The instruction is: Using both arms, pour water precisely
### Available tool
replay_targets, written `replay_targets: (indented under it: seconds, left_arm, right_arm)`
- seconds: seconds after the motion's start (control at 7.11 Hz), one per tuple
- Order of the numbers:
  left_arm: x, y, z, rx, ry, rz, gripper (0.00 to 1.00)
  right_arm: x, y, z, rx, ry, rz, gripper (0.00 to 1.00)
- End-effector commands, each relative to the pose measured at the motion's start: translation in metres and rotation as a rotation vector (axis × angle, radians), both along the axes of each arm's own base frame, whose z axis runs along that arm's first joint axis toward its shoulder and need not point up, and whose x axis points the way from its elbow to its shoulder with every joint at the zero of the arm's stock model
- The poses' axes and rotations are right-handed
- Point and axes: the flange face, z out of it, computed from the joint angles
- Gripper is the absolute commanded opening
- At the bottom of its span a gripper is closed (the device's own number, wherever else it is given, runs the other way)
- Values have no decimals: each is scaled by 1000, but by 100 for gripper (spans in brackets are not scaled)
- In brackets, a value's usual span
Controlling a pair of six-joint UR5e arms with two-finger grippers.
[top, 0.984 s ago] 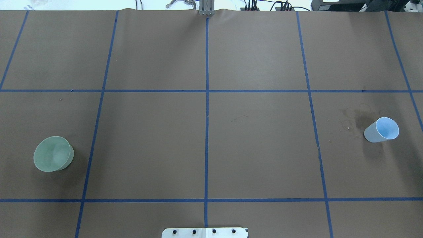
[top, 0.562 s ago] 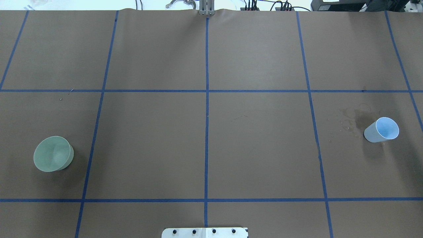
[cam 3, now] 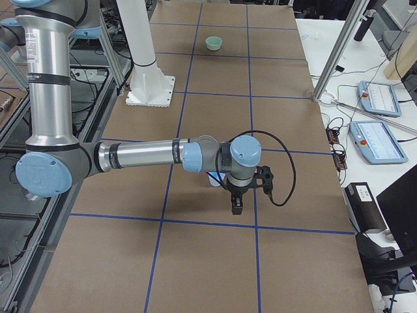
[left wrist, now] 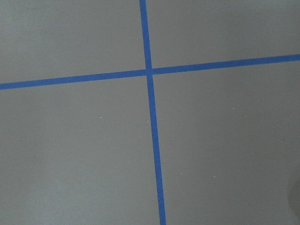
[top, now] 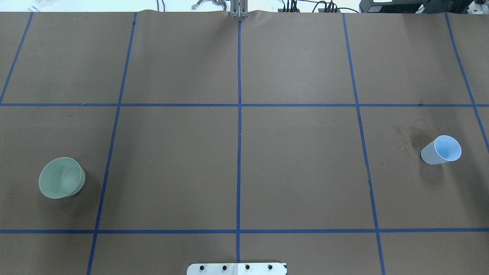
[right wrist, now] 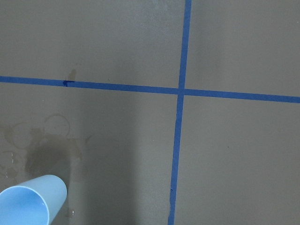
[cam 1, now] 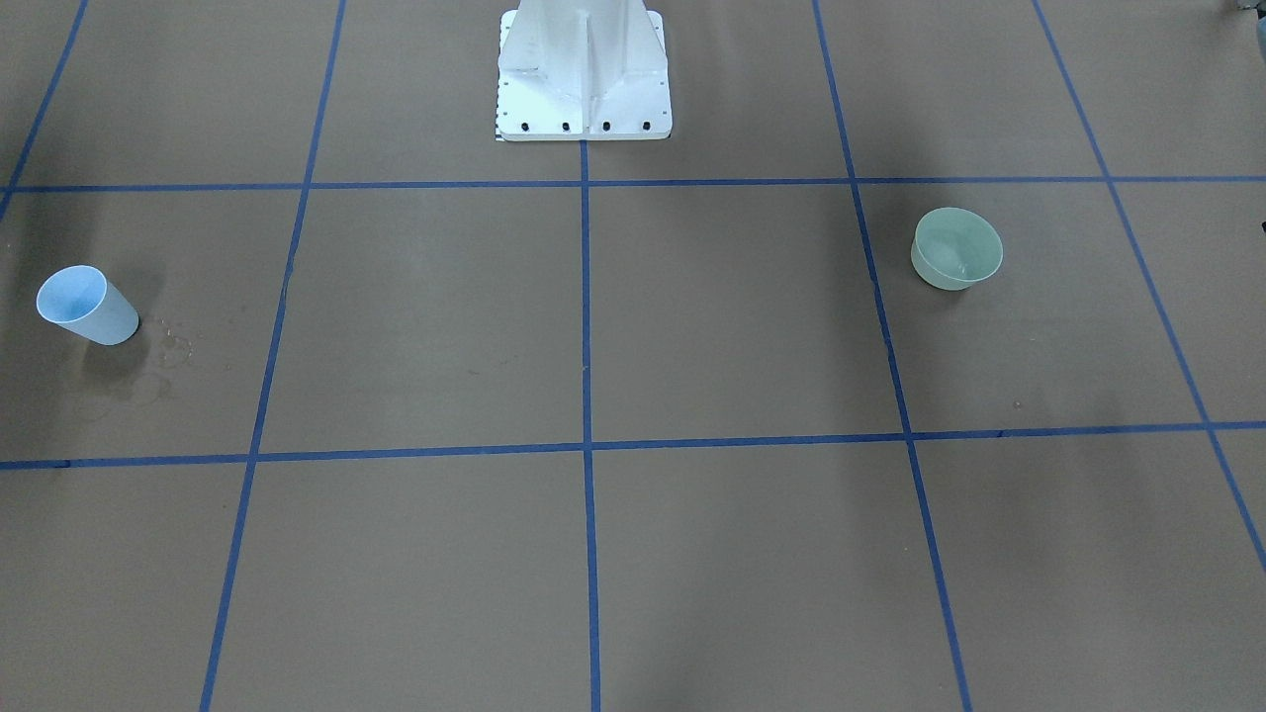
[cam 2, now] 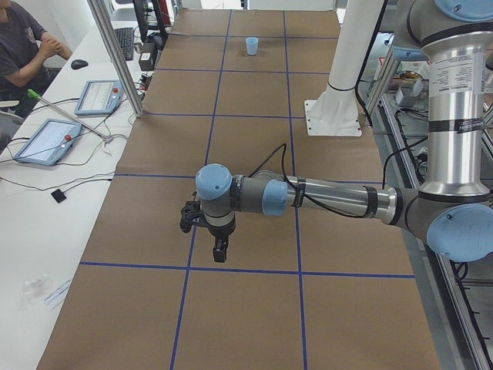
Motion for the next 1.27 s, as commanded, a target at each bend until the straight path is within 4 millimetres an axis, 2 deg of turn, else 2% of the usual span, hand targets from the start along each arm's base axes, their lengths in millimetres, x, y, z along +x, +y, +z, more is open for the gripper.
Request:
replay_targets:
  seconds: [0.0, 0.7, 1.12]
  left_arm:
    - [0, 2, 3, -7, 4, -1, 100]
    - [1, -3, 0, -5, 5, -3, 100]
    - [1, -3, -3, 2, 5, -2, 100]
  right_arm:
    - [0, 2, 2, -2, 2, -1, 99]
    - [3, 0, -1, 7, 18, -5, 99]
    - [5, 7, 4, -3, 18, 0, 99]
